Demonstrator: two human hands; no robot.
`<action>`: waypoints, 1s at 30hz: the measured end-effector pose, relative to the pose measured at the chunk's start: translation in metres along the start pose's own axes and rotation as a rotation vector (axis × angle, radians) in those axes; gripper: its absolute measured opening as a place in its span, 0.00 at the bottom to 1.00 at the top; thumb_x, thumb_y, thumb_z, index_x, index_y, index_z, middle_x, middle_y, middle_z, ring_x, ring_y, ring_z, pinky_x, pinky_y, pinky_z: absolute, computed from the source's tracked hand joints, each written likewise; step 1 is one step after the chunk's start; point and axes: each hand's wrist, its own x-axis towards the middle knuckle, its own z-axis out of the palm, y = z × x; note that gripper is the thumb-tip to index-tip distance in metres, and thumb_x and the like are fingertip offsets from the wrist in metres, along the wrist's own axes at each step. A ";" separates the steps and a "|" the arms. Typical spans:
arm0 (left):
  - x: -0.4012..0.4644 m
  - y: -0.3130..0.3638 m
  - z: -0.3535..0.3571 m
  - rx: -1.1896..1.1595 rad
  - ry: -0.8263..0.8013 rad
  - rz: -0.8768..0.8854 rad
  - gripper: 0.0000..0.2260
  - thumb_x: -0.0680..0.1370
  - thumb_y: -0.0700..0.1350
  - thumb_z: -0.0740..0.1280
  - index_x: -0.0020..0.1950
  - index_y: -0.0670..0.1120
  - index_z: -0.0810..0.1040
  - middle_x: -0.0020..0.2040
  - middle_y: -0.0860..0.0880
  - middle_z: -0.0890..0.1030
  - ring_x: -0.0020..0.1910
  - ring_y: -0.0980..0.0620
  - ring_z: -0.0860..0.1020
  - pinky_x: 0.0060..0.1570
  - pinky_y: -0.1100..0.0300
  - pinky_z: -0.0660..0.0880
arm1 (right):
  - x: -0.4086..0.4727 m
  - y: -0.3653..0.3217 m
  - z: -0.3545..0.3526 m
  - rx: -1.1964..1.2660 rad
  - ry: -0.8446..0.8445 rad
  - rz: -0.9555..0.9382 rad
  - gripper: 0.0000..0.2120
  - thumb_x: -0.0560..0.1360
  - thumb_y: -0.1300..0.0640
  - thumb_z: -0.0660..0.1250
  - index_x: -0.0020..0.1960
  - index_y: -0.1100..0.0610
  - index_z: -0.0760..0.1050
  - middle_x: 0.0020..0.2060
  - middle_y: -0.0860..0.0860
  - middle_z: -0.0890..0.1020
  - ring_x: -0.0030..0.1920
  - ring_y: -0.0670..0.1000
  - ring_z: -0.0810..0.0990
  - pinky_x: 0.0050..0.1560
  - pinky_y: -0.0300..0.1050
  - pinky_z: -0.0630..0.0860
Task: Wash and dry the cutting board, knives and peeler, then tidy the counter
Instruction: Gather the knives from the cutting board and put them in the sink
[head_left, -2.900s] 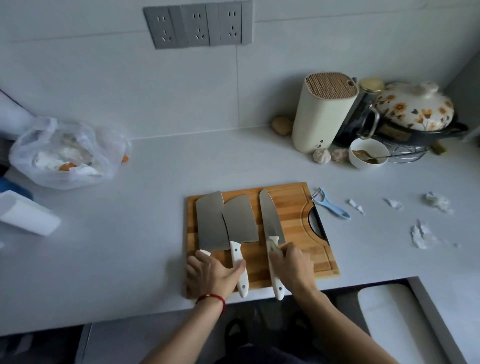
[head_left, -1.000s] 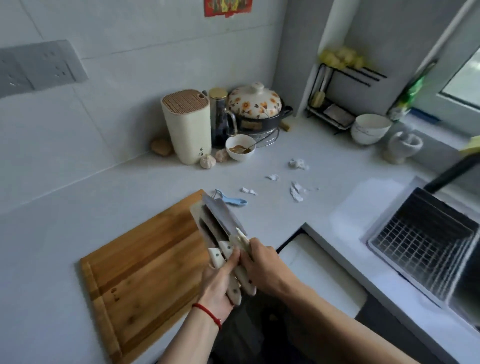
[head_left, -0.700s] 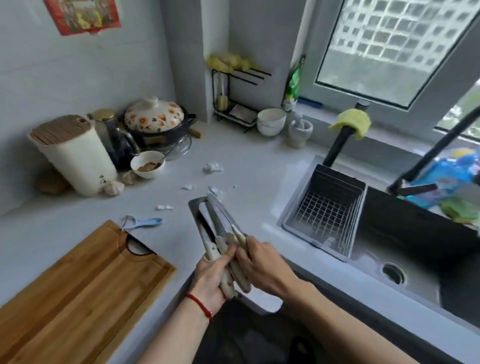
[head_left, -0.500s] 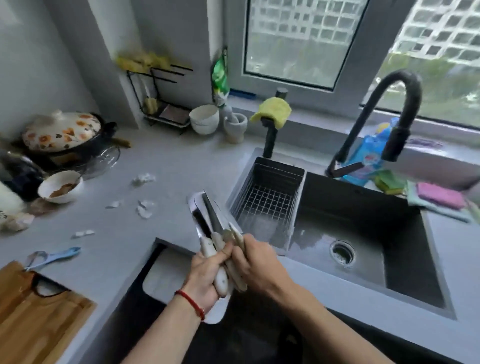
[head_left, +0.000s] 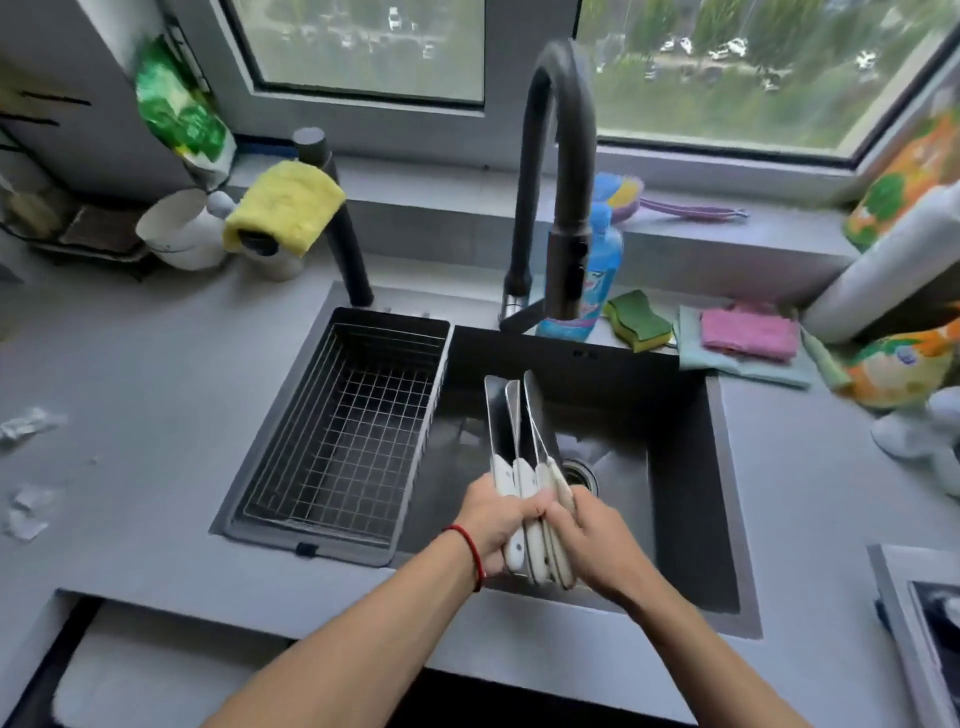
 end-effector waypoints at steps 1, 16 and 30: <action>0.017 -0.004 0.009 0.030 -0.017 -0.014 0.13 0.75 0.30 0.73 0.58 0.34 0.78 0.54 0.33 0.84 0.52 0.36 0.85 0.51 0.41 0.83 | 0.010 0.010 -0.005 0.071 -0.005 0.032 0.12 0.82 0.44 0.61 0.49 0.51 0.77 0.43 0.47 0.85 0.45 0.48 0.83 0.49 0.49 0.79; 0.180 -0.120 0.098 0.203 -0.257 -0.249 0.13 0.76 0.34 0.73 0.61 0.38 0.78 0.56 0.36 0.84 0.56 0.39 0.84 0.58 0.39 0.80 | 0.114 0.170 -0.031 0.109 0.128 0.496 0.09 0.82 0.51 0.64 0.57 0.56 0.74 0.52 0.55 0.82 0.49 0.54 0.79 0.46 0.46 0.71; 0.199 -0.134 0.103 1.146 -0.064 -0.269 0.19 0.78 0.47 0.66 0.67 0.40 0.74 0.65 0.43 0.79 0.64 0.43 0.78 0.63 0.54 0.75 | 0.121 0.182 -0.025 -0.102 0.075 0.783 0.17 0.80 0.67 0.60 0.68 0.65 0.66 0.66 0.65 0.75 0.64 0.65 0.77 0.59 0.55 0.76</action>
